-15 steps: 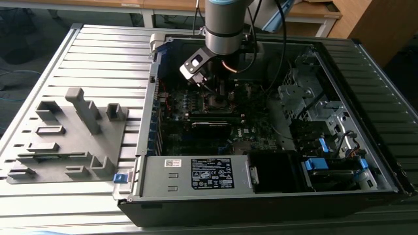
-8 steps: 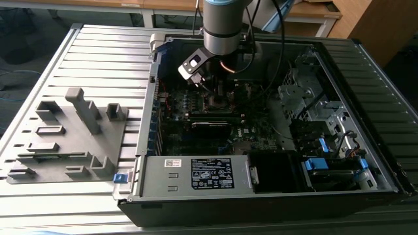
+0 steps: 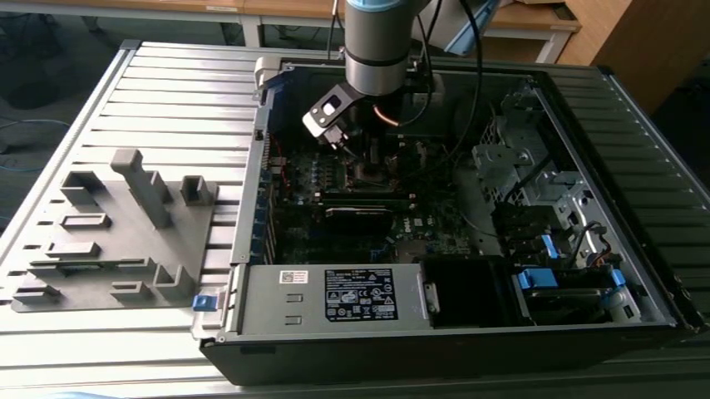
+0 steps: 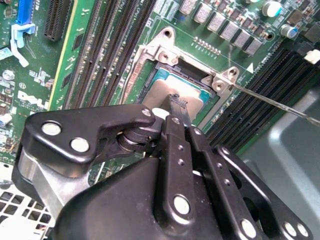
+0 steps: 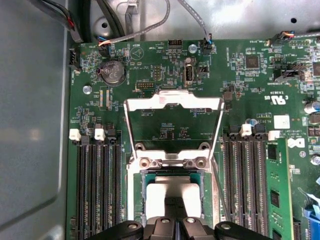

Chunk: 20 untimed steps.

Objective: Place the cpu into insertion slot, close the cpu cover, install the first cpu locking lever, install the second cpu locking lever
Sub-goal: 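Place the cpu into insertion slot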

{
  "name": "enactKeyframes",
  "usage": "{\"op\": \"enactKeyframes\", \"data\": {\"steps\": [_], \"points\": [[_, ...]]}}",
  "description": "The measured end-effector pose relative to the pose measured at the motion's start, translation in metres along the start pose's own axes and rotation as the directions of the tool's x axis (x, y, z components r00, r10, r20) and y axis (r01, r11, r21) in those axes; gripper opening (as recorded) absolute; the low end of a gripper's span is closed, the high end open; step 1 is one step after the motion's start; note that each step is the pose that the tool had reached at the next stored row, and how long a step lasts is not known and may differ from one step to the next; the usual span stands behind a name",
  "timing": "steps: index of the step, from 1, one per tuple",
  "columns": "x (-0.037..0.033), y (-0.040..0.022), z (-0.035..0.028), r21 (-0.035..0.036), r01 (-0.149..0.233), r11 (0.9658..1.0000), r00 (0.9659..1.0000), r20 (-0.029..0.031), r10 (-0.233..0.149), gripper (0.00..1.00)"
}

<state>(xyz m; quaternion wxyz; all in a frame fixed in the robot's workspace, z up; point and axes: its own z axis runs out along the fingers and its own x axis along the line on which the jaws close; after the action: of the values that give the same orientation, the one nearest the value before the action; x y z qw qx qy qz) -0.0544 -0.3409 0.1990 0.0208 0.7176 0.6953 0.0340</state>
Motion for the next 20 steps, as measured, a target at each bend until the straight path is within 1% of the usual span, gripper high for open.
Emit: {"op": "enactKeyframes", "data": {"steps": [3, 6, 9, 11, 16, 19, 20], "points": [[-0.0001, -0.0001, 0.0007, 0.0003, 0.000, 1.0000, 1.0000, 0.0006, 0.000, 0.11], [0.0000, 0.0000, 0.0009, -0.0001, 0.000, 1.0000, 1.0000, -0.0001, 0.000, 0.11], [0.0005, 0.0004, -0.0014, -0.0015, 0.000, 1.0000, 1.0000, -0.0027, 0.000, 0.11], [0.0002, 0.0005, -0.0065, 0.0000, 0.000, 1.0000, 1.0000, 0.0000, 0.000, 0.11], [0.0004, 0.0015, -0.0190, -0.0002, 0.000, 1.0000, 1.0000, -0.0001, 0.000, 0.11], [0.0005, 0.0019, -0.0246, -0.0002, 0.000, 1.0000, 1.0000, -0.0002, 0.000, 0.11], [0.0006, 0.0020, -0.0252, -0.0001, 0.000, 1.0000, 1.0000, -0.0002, 0.000, 0.11]]}}
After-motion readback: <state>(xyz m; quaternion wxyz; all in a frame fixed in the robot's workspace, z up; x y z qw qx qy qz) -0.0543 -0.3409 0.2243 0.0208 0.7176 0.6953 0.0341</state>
